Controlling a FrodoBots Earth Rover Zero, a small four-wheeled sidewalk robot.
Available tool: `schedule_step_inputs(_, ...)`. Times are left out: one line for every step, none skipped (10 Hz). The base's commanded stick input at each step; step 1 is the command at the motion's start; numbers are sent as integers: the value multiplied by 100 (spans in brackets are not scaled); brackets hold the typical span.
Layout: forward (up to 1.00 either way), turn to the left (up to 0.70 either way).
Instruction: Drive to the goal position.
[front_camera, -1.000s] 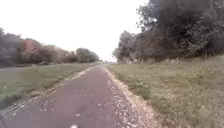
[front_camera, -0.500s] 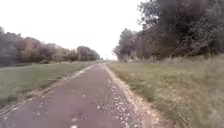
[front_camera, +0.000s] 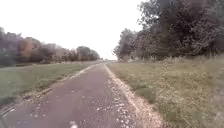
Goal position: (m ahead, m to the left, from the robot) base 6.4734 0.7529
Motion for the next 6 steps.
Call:
schedule_step_inputs(0,14)
schedule_step_inputs(0,27)
schedule_step_inputs(0,70)
schedule_step_inputs(0,70)
schedule_step_inputs(0,70)
schedule_step_inputs(0,70)
